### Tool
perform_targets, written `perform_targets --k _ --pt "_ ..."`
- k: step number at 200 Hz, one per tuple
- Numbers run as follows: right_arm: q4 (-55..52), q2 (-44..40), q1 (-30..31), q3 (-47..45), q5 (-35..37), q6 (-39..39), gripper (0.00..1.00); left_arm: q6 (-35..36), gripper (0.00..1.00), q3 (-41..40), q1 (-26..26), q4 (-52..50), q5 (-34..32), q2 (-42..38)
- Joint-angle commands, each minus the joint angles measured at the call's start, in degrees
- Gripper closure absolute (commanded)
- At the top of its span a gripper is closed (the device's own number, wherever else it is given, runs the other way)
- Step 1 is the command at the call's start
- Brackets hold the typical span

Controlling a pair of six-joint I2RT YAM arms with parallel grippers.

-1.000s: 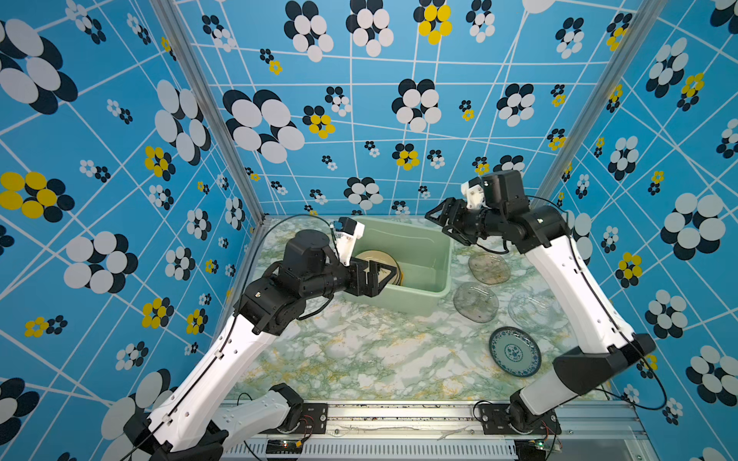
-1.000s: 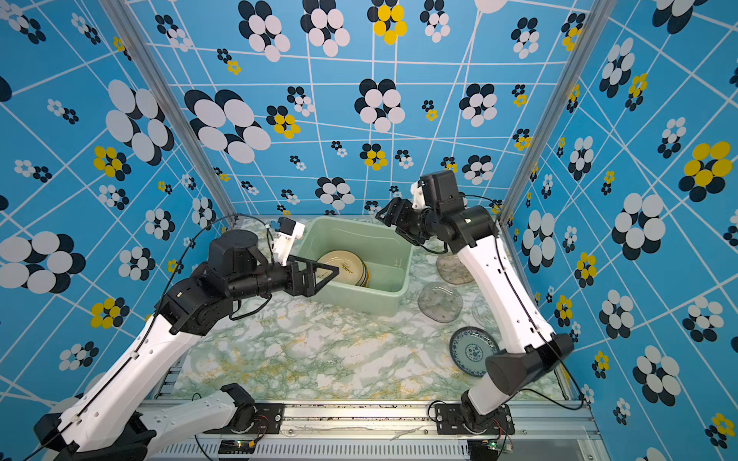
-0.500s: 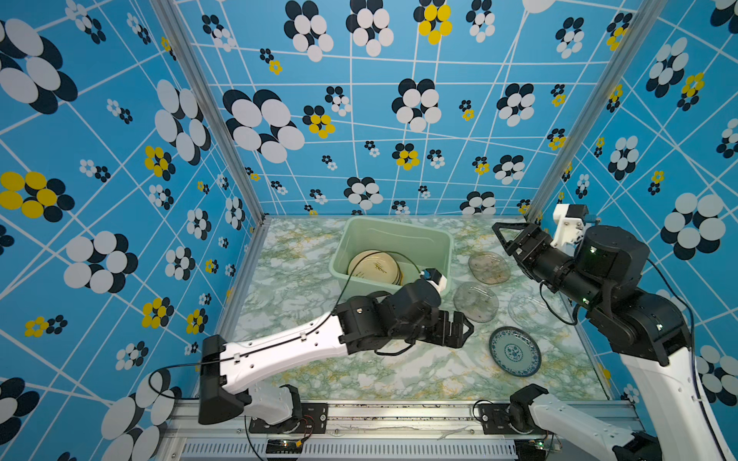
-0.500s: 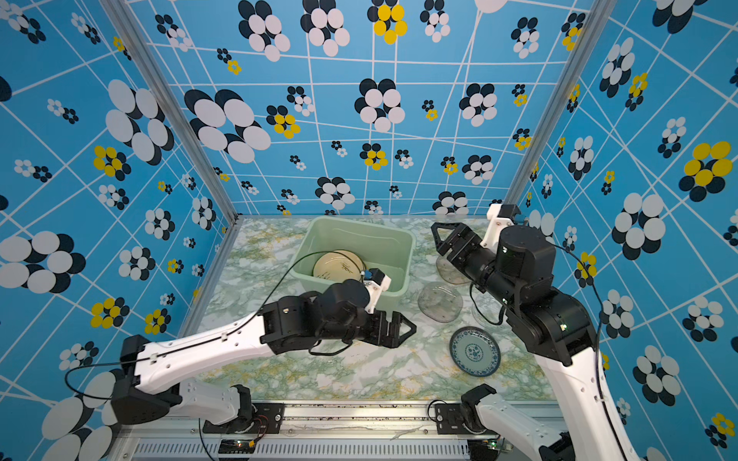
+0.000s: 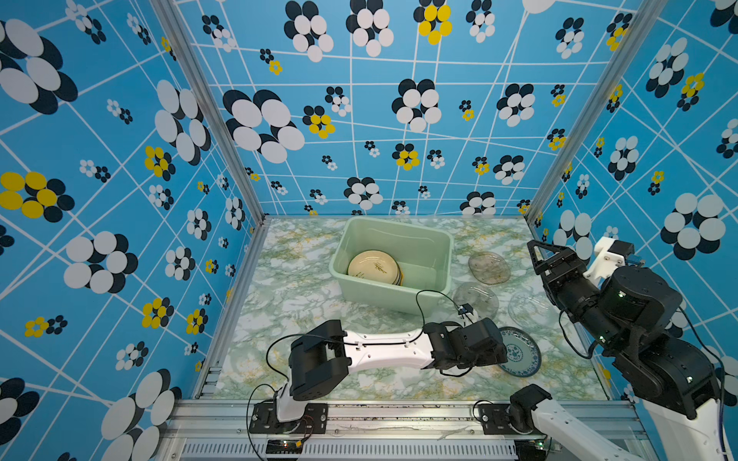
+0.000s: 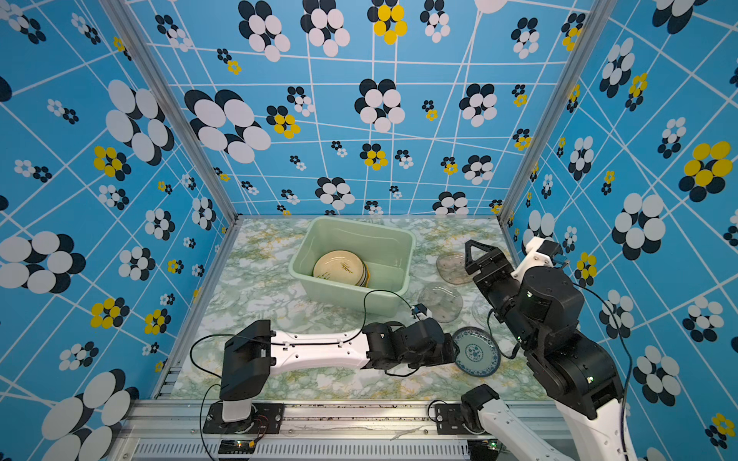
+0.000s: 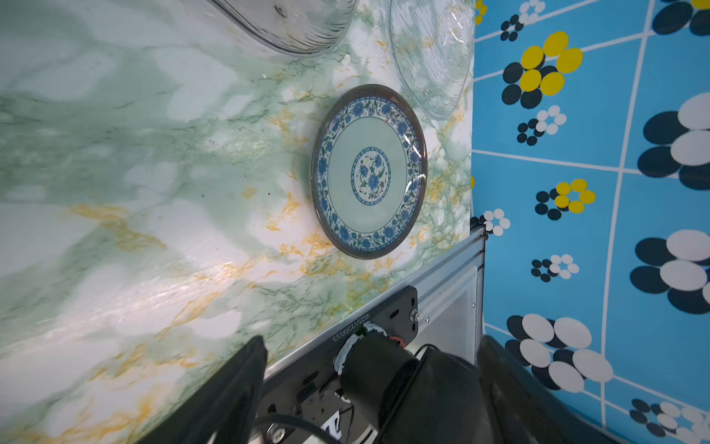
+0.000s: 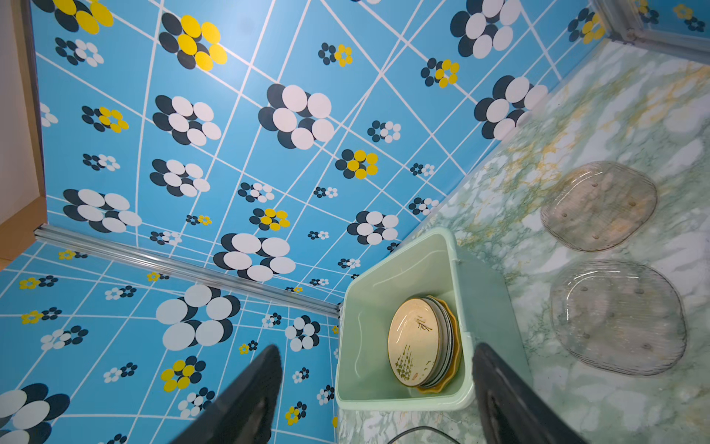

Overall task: Place the plates into the plastic bin on the countertop
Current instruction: Pick up the plate from the bottom-right of the table.

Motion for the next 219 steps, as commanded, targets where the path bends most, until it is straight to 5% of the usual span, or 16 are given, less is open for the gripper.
perform_targets --k 1,110,219 --pt "-2.0 -0.7 -0.1 -1.1 2.9 1.0 0.20 -2.3 0.16 4.6 0.0 3.6 -0.6 3.6" --pt "-0.3 0.3 -0.1 -4.8 -0.4 1.9 0.20 -4.2 0.27 8.7 1.1 6.4 1.3 15.5" --pt "-1.5 0.2 -0.1 -5.6 -0.2 1.7 0.19 -4.9 0.54 7.4 3.8 14.7 4.1 21.4"
